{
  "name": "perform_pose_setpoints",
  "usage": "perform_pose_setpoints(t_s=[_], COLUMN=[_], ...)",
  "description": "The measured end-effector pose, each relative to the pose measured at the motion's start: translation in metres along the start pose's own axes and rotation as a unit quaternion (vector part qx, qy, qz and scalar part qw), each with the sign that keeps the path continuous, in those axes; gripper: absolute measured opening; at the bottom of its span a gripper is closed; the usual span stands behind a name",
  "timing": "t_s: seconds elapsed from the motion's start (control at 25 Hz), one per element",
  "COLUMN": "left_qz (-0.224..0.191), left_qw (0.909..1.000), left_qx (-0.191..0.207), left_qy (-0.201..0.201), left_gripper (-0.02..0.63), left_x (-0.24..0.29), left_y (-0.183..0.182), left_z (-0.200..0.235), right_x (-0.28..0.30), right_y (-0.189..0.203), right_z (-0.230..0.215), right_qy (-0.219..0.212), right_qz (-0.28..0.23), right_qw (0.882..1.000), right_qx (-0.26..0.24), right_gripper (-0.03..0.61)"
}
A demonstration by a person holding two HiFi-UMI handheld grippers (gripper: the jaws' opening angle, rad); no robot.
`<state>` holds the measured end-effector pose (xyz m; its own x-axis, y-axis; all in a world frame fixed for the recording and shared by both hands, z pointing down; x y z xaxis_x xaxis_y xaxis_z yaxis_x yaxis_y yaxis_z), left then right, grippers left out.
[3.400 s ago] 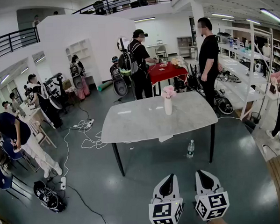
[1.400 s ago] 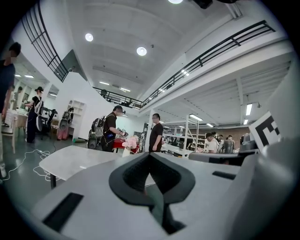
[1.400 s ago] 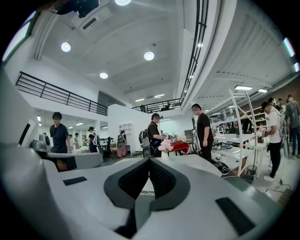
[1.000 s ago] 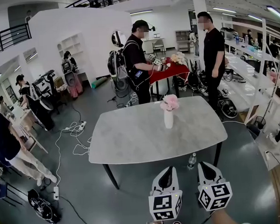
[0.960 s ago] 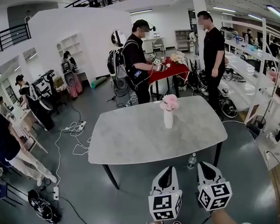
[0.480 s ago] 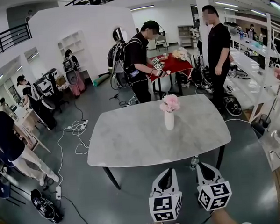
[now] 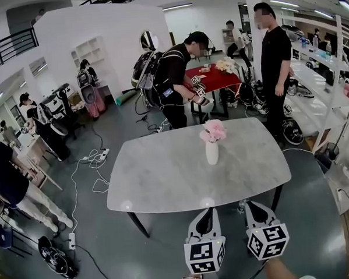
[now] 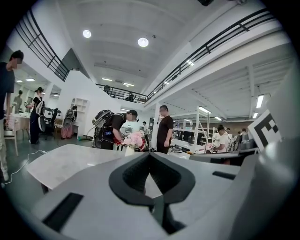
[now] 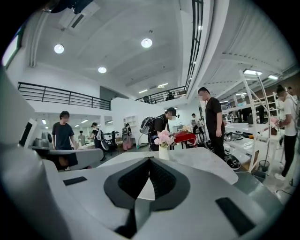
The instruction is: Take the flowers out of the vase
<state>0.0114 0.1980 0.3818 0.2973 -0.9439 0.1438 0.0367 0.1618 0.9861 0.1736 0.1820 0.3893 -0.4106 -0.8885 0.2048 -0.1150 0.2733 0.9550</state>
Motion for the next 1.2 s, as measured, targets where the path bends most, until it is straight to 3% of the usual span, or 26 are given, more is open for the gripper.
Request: perform_pose_setpoints(t_s=[1.2], left_qz=[0.01], left_qw=[0.9981], left_qx=[-0.021], left_qy=[0.058], left_gripper=[0.003], left_x=[0.233], left_y=[-0.049], left_z=[0.132], right_x=[0.238], right_y=[-0.076], right_z=[-0.028], right_qy=[0.025], right_qz=[0.013], right_qw=[1.0], right_qx=[-0.007], right_gripper=[0.017])
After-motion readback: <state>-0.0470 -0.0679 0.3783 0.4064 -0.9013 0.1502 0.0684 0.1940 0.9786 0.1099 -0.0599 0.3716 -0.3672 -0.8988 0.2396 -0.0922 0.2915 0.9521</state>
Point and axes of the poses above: the fingertips, and each gripper's own axes: x forward along the fingers, z to its left, y out of its underside, the point moved 7 cm from there along -x, backward along the fingers, and after that the axes turned 3 degrees about x, right-handed, at the moved point
